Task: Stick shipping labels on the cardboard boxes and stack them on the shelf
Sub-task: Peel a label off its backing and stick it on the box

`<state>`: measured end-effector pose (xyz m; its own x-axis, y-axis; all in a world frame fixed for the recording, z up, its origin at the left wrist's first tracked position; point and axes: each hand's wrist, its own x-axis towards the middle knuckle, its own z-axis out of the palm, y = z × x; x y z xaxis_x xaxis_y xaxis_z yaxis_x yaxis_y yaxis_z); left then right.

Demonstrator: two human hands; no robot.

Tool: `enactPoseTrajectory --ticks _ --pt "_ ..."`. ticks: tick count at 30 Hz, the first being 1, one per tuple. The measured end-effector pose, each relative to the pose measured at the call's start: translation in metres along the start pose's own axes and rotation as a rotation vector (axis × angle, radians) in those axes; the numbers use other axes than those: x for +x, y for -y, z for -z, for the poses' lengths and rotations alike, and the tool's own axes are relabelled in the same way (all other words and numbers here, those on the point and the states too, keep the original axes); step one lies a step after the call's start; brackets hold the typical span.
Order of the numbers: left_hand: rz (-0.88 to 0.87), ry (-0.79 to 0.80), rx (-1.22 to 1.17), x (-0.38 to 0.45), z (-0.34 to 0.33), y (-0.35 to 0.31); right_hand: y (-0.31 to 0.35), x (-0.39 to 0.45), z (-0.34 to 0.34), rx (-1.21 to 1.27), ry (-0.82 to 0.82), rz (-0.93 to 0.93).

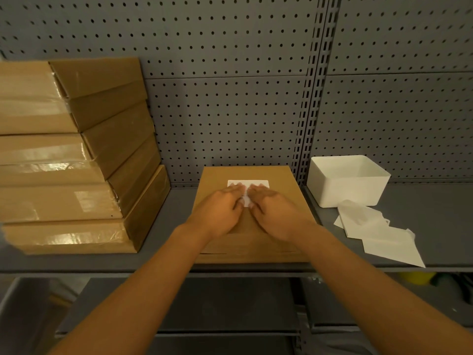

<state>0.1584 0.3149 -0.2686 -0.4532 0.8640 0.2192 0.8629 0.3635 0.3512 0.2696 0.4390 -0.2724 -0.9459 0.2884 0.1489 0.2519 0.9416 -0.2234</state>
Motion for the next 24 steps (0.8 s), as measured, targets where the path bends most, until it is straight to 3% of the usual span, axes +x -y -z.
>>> enactPoseTrajectory --ticks 4,6,10,14,17,19,22,24 --pt "0.090 0.022 0.189 0.006 0.009 0.019 -0.024 0.003 0.013 -0.040 0.110 -0.075" --pt "0.123 0.029 0.161 0.007 0.014 0.026 -0.032 0.004 0.019 -0.053 0.097 -0.128" --pt "0.000 0.136 0.130 0.022 0.001 0.010 -0.010 0.023 0.004 -0.031 0.115 -0.013" --pt "0.139 0.052 0.188 0.027 0.009 0.028 -0.039 0.029 0.013 -0.057 0.067 -0.159" --pt "0.021 0.087 0.120 0.034 0.005 0.013 -0.024 0.036 0.007 -0.002 0.056 -0.074" --pt "0.025 0.098 0.194 0.039 0.000 0.009 -0.017 0.042 -0.001 0.012 0.089 -0.019" --pt "0.136 0.004 0.349 0.039 0.009 0.026 -0.043 0.043 0.005 -0.044 0.041 -0.147" --pt "0.079 0.002 0.253 0.041 0.007 0.028 -0.045 0.041 0.007 -0.043 0.013 -0.162"
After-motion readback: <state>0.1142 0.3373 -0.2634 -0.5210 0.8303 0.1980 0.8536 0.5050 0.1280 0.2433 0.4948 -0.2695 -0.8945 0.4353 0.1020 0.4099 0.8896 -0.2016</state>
